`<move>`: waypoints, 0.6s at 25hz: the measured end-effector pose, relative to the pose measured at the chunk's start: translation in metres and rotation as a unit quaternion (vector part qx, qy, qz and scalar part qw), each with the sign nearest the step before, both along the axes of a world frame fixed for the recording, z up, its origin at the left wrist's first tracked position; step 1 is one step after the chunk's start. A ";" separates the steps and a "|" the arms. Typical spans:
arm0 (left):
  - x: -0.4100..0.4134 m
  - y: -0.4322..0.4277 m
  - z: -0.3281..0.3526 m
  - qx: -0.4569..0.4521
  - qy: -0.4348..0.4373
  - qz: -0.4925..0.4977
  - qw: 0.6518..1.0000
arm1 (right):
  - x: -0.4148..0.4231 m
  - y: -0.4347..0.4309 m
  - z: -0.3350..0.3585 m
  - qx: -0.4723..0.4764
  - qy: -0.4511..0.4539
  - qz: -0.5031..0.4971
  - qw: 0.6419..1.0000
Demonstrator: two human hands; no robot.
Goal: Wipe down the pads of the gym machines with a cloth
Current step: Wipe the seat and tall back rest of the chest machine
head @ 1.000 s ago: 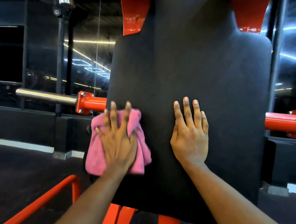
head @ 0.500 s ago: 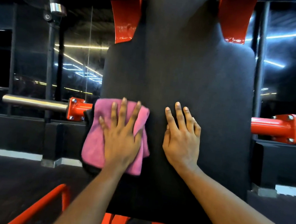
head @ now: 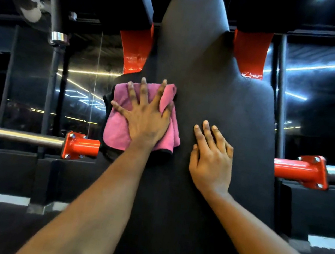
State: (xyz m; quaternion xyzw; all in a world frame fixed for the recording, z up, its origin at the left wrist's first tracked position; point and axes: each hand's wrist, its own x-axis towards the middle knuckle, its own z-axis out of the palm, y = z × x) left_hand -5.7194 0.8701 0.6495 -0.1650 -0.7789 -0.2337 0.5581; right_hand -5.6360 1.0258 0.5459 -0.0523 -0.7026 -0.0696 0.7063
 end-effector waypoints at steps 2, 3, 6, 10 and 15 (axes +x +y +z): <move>-0.004 0.000 -0.016 0.008 -0.006 0.000 1.000 | -0.001 -0.001 0.001 -0.003 -0.001 -0.002 1.000; -0.003 -0.005 -0.029 0.008 -0.009 -0.009 1.000 | 0.000 -0.001 0.001 -0.003 -0.006 -0.003 1.000; 0.002 -0.026 -0.081 0.030 -0.022 -0.022 0.999 | 0.005 -0.002 -0.002 -0.009 -0.037 -0.007 0.999; 0.012 -0.050 -0.174 0.045 -0.096 0.007 0.994 | 0.010 -0.009 -0.004 -0.037 -0.089 -0.005 0.995; 0.043 -0.061 -0.254 -0.011 -0.117 -0.002 0.993 | 0.028 -0.008 0.004 -0.041 -0.146 0.025 0.988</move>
